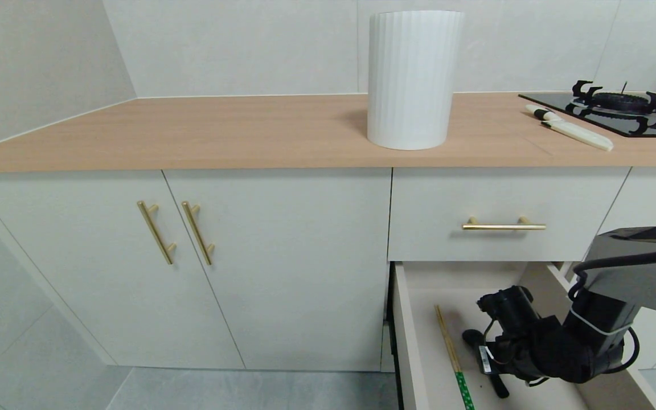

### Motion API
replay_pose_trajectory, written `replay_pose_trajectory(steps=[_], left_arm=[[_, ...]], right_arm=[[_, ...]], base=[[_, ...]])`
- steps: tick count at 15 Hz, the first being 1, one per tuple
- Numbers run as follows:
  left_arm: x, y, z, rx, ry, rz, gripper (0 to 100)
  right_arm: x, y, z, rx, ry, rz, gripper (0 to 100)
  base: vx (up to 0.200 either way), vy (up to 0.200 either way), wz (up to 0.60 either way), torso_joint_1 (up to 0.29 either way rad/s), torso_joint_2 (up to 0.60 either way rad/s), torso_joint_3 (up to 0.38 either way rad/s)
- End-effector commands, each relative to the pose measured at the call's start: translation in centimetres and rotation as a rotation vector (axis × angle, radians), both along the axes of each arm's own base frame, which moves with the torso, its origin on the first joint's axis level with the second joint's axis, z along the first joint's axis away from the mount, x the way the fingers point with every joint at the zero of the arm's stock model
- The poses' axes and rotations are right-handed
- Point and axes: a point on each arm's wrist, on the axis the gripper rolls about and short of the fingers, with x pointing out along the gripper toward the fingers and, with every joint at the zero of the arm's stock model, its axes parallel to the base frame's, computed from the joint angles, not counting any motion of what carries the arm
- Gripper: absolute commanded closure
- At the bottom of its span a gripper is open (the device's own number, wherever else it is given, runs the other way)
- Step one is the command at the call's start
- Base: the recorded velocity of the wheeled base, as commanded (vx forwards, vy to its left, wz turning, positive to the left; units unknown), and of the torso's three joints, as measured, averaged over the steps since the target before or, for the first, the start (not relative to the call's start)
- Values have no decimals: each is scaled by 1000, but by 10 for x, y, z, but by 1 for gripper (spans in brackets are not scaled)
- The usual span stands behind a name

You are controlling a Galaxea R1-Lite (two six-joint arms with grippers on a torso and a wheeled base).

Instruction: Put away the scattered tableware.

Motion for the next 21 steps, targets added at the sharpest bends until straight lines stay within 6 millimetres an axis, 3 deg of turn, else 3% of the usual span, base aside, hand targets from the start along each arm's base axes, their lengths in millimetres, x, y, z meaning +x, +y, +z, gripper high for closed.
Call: replay_pose_trajectory(steps=[1,4,8,11,12,13,17,21], left_arm=[[0,0,0,0,0,1,0],[0,0,0,0,0,0,0],[0,0,0,0,0,0,0],[0,0,0,0,0,0,0],[0,0,0,0,0,0,0],[0,0,0,0,0,1,0],[0,0,0,0,0,0,0],[0,0,0,0,0,0,0]], right_arm=[[0,0,2,3,-7,0,0],[-1,0,16,16,-44,-1,0],[-20,-7,86,75,-215,3,0],[-61,-20,148,112,-291,17,0],[-71,-23,159,121,-293,25,0],[-92,-29,179,141,-301,40,0],[-134,-43,201,131,-266,44,0],[-168,-44,203,139,-159,64,0]], base=[[0,0,0,0,0,0],[0,0,0,0,0,0],[0,0,0,0,0,0],[0,0,0,0,0,0],[0,0,0,0,0,0],[0,0,0,0,0,0],[0,0,0,0,0,0],[0,0,0,0,0,0]])
